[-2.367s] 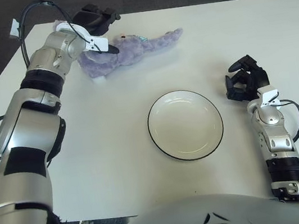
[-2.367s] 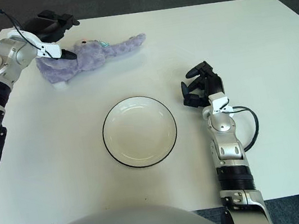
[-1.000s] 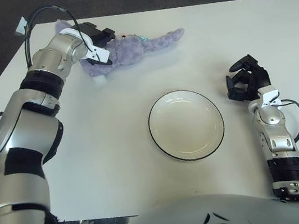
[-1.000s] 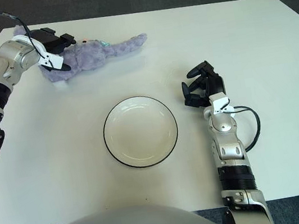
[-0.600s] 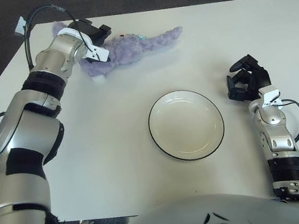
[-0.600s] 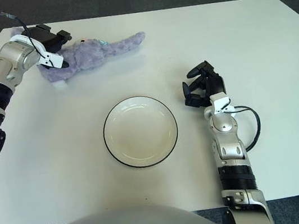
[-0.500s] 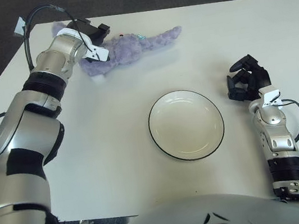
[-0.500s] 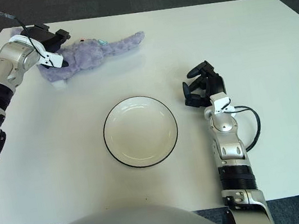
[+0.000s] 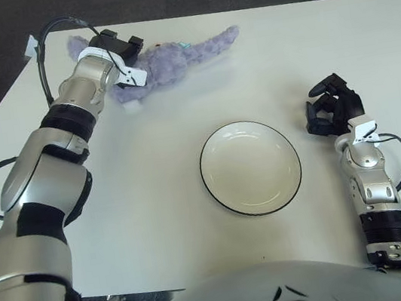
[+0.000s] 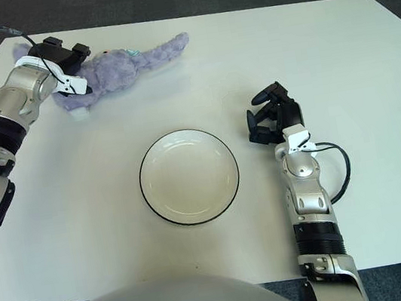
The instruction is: Put the doll into the plate.
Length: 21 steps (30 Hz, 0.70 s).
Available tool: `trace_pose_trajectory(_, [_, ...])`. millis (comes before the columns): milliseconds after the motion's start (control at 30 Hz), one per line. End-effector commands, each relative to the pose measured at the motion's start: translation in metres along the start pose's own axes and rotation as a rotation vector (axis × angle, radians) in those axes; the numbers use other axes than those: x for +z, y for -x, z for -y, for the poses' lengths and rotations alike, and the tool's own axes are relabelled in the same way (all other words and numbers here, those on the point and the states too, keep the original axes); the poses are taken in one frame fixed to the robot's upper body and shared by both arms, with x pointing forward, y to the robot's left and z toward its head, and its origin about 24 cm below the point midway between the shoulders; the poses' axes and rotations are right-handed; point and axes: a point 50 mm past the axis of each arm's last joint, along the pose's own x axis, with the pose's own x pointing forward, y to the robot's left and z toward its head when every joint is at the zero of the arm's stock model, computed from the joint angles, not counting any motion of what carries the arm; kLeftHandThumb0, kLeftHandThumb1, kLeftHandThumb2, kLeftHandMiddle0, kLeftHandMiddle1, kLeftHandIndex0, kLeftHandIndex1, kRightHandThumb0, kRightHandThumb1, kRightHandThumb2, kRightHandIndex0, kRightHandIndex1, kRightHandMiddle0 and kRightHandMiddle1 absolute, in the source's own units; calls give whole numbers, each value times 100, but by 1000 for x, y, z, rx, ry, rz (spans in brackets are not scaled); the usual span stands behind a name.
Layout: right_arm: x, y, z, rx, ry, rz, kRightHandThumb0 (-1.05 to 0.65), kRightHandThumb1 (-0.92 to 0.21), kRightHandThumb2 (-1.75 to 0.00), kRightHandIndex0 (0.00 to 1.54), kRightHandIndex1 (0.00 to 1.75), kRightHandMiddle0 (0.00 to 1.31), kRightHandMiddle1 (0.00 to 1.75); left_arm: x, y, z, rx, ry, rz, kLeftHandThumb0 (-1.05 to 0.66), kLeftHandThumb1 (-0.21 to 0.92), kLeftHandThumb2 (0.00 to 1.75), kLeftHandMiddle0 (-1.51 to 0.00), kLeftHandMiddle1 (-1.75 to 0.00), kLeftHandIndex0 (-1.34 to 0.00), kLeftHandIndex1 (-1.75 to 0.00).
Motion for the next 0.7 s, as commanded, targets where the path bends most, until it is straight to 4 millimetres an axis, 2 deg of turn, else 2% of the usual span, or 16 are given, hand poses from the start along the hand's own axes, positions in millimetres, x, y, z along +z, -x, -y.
trace_pose_trajectory(0, [-17,8,4,-3,10,-86,-1,-31,-134,62,173,38,175,5,-2,17,-33,-10,-12,-105,92,62,-24,-175,0,-53])
trace_pose_trajectory(267, [-16,8,4,9,10,-84,-1,-31,-133,64,170,38,175,11,-4,23,-70,2,-4,-105,92,73,-18,-175,0,-52])
trace_pose_trajectory(667, [-15,8,4,15,7,-87,-1,-31,-132,65,169,37,175,17,-5,29,-174,67,60,-105,92,88,-32,-175,0,-38])
